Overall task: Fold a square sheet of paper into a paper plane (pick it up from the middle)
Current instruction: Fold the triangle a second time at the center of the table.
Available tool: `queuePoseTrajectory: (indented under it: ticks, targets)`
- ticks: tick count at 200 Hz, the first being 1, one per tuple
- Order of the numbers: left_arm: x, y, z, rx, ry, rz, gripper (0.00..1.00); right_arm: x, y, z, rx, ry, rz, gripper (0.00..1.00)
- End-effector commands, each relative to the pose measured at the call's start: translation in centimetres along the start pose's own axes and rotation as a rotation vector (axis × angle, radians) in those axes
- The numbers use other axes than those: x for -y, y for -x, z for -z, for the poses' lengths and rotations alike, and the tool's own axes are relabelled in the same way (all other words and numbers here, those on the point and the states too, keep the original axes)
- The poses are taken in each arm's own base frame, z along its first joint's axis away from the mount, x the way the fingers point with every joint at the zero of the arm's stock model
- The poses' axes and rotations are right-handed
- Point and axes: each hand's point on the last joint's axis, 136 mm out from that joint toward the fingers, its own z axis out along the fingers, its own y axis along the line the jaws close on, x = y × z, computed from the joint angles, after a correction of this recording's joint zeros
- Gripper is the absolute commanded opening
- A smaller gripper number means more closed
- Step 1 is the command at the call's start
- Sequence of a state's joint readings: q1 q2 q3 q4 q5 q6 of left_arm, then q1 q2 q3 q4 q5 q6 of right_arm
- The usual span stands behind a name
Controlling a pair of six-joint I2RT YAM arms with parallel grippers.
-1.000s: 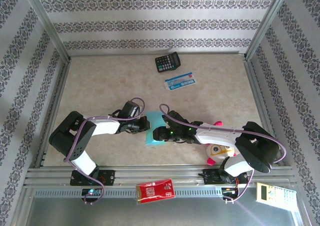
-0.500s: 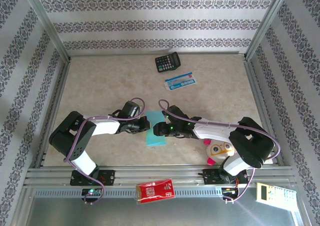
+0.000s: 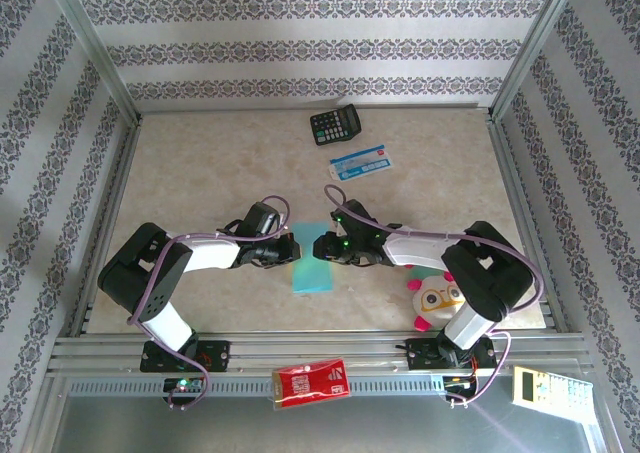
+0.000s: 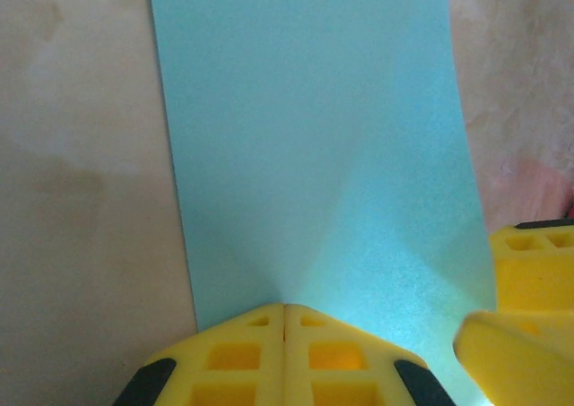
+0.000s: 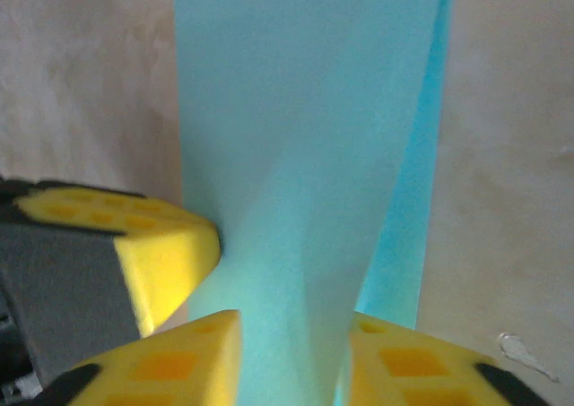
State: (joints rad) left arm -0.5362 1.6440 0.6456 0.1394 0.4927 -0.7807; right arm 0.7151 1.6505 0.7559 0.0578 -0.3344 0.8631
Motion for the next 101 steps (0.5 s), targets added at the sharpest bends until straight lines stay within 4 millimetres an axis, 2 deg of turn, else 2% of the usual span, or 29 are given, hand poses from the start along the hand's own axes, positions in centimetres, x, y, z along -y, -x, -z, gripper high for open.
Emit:
queuePoseTrajectory:
  ticks: [1,59,69,89,101]
  targets:
    - [-3.3,-2.3,-0.2,-0.074,0.124,0.031,0.0,-0.5,0.8,-0.3,-0.002,0.026,-0.059,0.26]
    - [-2.2,-1.5,0.0,-0.065,0.105,0.015,0.02,0.4,1.3,-0.5,-0.001,-0.006,-0.124,0.11]
    - [-1.4,-0.9,0.2,-0.049,0.078,-0.002,0.07,0.5,1.3,-0.5,-0.003,-0.008,-0.135,0.09]
    - [0.8,0.3,1.0,-0.003,0.006,-0.063,0.3,0.9,1.2,-0.5,-0.009,-0.014,-0.172,0.06]
    - [1.9,0.7,1.9,0.029,-0.028,-0.109,0.39,1.0,1.0,-0.4,-0.018,-0.012,-0.198,0.04]
